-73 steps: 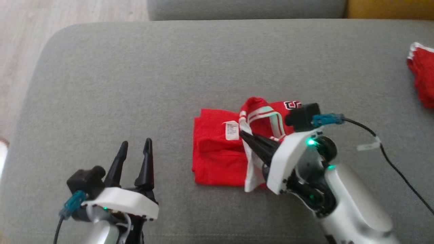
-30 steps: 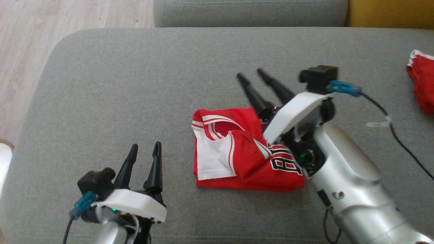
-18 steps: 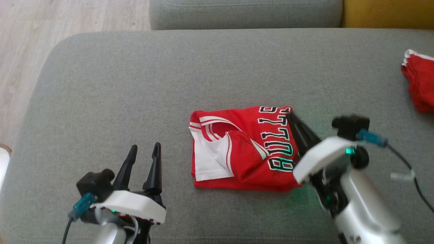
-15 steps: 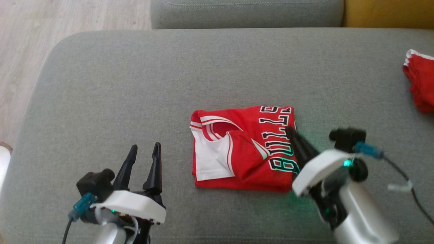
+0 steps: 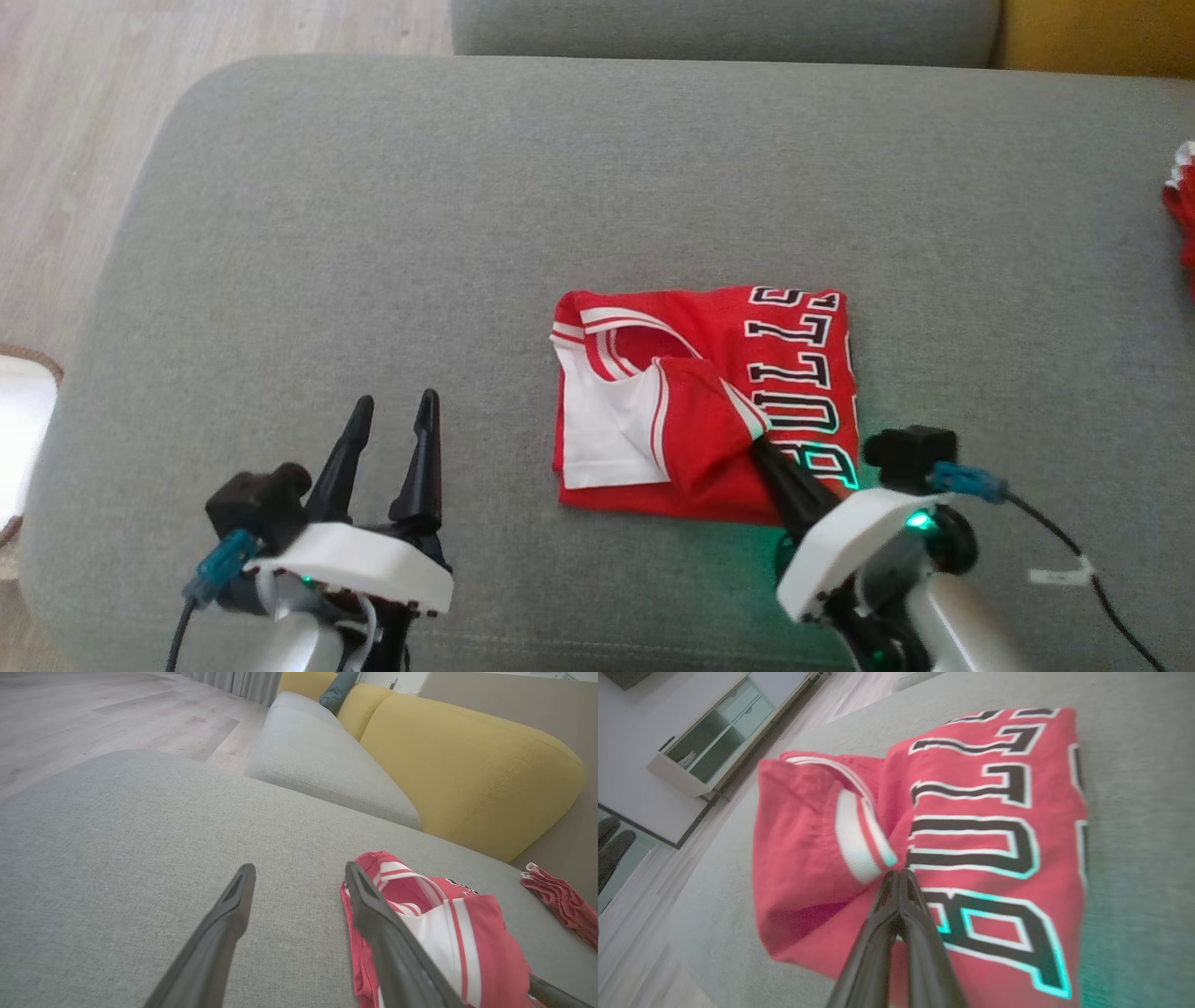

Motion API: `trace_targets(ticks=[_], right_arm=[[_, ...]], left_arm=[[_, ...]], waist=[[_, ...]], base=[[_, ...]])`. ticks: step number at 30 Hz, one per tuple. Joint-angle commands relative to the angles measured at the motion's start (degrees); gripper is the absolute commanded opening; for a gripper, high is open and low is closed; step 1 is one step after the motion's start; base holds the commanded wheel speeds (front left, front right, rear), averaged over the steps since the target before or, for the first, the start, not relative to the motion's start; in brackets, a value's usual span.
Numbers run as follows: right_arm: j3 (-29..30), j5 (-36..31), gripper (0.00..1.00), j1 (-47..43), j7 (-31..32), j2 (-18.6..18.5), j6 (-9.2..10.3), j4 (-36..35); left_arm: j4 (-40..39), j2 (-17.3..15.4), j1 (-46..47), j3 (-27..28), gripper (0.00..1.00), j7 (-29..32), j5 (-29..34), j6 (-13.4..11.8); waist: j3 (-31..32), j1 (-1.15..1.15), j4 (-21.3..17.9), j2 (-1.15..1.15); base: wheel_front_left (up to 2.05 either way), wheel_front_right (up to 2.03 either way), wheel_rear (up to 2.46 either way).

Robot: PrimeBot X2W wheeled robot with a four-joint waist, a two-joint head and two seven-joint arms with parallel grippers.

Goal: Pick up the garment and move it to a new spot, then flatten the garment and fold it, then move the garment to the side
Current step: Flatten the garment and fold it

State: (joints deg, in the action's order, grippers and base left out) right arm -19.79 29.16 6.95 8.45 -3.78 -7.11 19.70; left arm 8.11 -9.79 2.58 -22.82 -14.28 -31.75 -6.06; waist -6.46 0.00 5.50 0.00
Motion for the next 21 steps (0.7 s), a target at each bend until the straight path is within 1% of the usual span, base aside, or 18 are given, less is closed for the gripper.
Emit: trace_targets(ticks=[1,9,17,21], right_arm=[[-2.3,0.11,0.0,2.75,-0.29,0.87,-0.37,-1.62],[-9.89,3.25,0.0,7.74,-1.14,0.89,-0.37,-0.16],[-19.67,7.22,0.0,14.23,1.67,0.9,-0.37,5.86],[-21.38,8.7,0.0,16.41,-0.81,0.9,-0.37,7.76]], left_arm=[[-1.88,-0.82,2.54,2.32,1.0,-0.63,0.29,-0.19],[-1.98,-0.76,2.92,2.33,1.0,-0.64,0.28,-0.3],[-1.82,-0.45,3.61,2.49,1.0,-0.67,0.29,-0.19],[-1.77,-0.33,3.65,2.78,1.0,-0.68,0.29,-0.25]], waist=[[-0.2,0.0,0.43,0.0],[-0.85,0.0,2.02,0.0],[-1.81,0.0,3.07,0.0],[-2.07,0.0,3.21,0.0]], base=[[0.0,0.0,0.0],[0.0,0.0,0.0],[0.0,0.0,0.0],[0.0,0.0,0.0]])
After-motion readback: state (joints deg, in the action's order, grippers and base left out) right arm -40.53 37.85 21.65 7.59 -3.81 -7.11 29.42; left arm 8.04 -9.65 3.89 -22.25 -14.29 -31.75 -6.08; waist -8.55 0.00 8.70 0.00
